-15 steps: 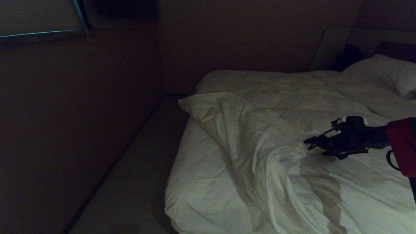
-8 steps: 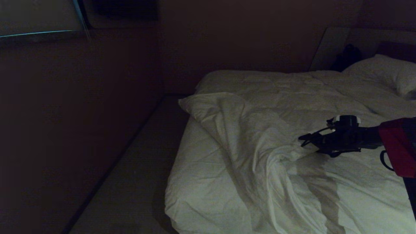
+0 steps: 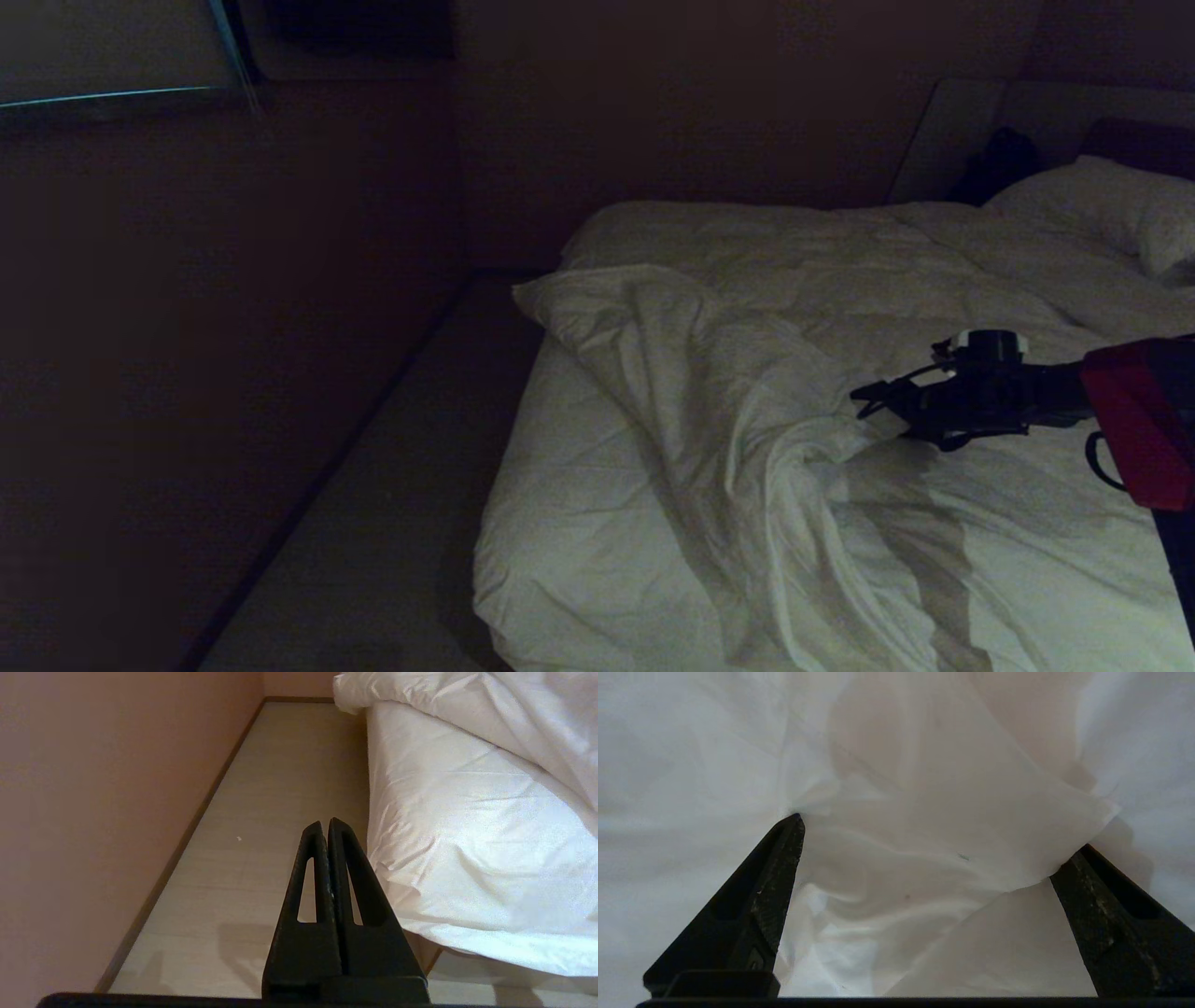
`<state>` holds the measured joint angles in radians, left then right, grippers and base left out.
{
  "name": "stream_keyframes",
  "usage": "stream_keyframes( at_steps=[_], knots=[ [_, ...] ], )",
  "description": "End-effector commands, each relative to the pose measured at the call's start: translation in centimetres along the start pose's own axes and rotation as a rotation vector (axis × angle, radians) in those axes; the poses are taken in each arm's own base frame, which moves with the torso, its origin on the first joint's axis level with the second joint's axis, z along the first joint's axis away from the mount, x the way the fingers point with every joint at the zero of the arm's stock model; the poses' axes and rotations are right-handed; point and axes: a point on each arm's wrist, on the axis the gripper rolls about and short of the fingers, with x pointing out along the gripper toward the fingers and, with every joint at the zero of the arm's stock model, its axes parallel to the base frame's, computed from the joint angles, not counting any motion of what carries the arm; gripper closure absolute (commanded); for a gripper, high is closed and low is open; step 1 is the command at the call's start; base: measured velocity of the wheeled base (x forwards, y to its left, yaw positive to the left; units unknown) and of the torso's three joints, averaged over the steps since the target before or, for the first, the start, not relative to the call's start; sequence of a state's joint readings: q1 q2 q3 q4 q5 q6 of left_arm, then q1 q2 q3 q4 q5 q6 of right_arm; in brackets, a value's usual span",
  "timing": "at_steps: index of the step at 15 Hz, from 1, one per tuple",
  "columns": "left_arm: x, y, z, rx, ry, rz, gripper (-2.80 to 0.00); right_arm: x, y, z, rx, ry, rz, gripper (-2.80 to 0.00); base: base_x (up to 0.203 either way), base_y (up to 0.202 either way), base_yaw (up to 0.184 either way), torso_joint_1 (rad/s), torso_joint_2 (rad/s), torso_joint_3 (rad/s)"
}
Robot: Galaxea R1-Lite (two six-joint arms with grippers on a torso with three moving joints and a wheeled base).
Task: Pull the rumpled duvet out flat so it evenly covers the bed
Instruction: Flatten the corners of the folded blanket
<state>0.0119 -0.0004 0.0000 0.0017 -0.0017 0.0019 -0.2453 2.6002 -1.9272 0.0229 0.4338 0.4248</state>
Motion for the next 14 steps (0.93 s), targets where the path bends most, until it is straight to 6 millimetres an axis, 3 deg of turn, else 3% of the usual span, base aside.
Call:
stream_keyframes(
  at_steps=[1, 14],
  knots=[
    [0.0, 0.0, 0.0, 0.0, 0.0, 0.001, 0.0, -0.09, 0.42, 0.63, 0.054, -0.051, 0.03, -2.8, 0.0, 0.0, 0.0, 0.0, 0.0, 0.0],
    [0.0, 0.0, 0.0, 0.0, 0.0, 0.001, 0.0, 0.19, 1.31, 0.52, 0.123, -0.056, 0.055, -2.8, 0.0, 0.0, 0.0, 0.0, 0.0, 0.0]
  ],
)
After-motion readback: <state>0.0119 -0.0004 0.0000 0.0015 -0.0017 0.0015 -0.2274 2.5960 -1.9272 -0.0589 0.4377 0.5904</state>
